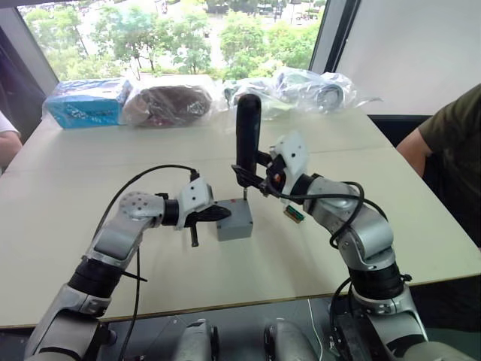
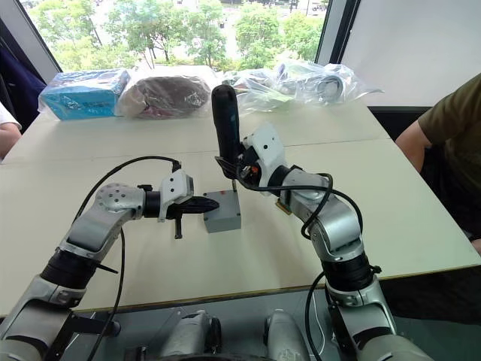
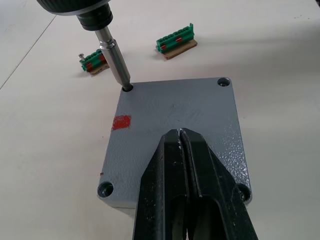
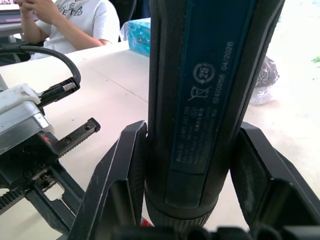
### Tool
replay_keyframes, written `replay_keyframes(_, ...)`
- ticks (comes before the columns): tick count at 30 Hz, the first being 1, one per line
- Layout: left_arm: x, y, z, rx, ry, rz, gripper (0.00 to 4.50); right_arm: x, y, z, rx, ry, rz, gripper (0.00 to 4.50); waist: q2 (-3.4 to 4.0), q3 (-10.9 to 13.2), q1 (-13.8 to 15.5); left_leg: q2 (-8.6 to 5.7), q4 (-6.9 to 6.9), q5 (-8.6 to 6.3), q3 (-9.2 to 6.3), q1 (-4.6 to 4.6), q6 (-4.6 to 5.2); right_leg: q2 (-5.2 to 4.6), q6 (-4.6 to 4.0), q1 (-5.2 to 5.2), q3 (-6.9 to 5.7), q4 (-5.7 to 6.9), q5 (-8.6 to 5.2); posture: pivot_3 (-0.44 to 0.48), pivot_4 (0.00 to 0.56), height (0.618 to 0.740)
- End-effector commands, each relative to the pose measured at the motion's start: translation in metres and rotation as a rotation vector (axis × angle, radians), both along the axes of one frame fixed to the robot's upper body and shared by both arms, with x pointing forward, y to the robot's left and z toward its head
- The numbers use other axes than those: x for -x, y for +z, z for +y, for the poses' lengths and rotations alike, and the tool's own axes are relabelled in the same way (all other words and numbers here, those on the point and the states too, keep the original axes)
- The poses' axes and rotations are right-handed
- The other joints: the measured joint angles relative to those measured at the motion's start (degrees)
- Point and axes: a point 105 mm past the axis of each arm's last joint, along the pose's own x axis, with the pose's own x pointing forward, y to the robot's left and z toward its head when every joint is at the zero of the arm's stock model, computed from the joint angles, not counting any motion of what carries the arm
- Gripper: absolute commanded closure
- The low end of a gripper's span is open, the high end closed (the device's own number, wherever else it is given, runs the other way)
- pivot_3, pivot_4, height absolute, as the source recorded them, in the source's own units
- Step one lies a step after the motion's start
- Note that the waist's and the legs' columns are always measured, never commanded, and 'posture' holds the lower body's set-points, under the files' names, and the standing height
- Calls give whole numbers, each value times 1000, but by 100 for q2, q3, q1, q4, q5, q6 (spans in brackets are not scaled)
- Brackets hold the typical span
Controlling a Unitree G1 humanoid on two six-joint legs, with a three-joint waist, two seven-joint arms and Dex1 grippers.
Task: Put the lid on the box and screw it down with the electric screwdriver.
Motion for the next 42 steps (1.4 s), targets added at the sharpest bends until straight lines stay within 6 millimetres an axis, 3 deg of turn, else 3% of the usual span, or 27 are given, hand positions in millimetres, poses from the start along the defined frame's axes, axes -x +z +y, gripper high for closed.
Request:
replay_keyframes(1, 3, -8, 1, -25, -1, 21, 4500, 1, -83, -10, 155, -36, 318, 2648, -2, -6, 1, 0, 0, 0, -1, 0, 0, -4, 0, -2, -1, -3, 0, 0, 150, 740)
replay_keyframes(9, 3, -8, 0, -22, 2, 22, 4500, 1, -83, -12, 164, -41, 316, 2648, 2, -38, -1, -2, -79, -1, -1, 57, -2, -31, -5, 28, -6, -75, 0, 0, 150, 740)
replay_keyframes(19, 3, -8, -1, -19, -1, 23, 4500, 2, -70, -11, 158, -11, 260, 2648, 10, -49, -7, -5, -103, -14, -3, 58, -24, -60, -9, 25, -3, -88, -2, 0, 150, 740)
replay_keyframes(23, 4, -5, -1, -15, -5, 20, 4500, 0, -40, -9, 107, 19, 134, 2648, 13, -48, -6, -18, -128, -14, -2, 59, -25, -75, -10, 16, -4, -95, -3, 0, 150, 740)
replay_keyframes(28, 6, 7, -6, 19, -22, 13, 4500, 10, 20, -4, -30, 102, -42, 2648, 39, -18, -10, -32, -158, -11, 2, 43, -22, -85, -11, -8, -5, -110, -3, 0, 150, 740)
replay_keyframes(31, 8, 15, -8, 30, -37, 0, 4500, 11, 50, -9, -70, 111, -100, 2648, 46, -6, -11, -37, -147, 11, 5, -58, -20, -86, -12, -92, -6, -85, 0, 0, 150, 740)
replay_keyframes(35, 12, 31, -11, 53, -64, -31, 4500, 8, 91, -22, -141, 91, -131, 2648, 75, 65, -5, -37, -129, 18, 4, -142, -24, -79, -7, -165, -16, -68, 4, 0, 150, 740)
replay_keyframes(38, 18, 52, -13, 78, -94, -81, 4500, -4, 111, -50, -115, 5, -67, 2648, 79, 146, -1, -39, -106, 17, 3, -161, -22, -73, 8, -167, -30, -64, 12, 0, 150, 740)
replay_keyframes(42, 24, 74, -12, 95, -122, -131, 4500, -19, 105, -85, 50, -150, 74, 2648, 59, 179, 27, -49, -62, 11, -6, -190, -11, -65, 8, -162, -56, -65, 12, 0, 150, 740)
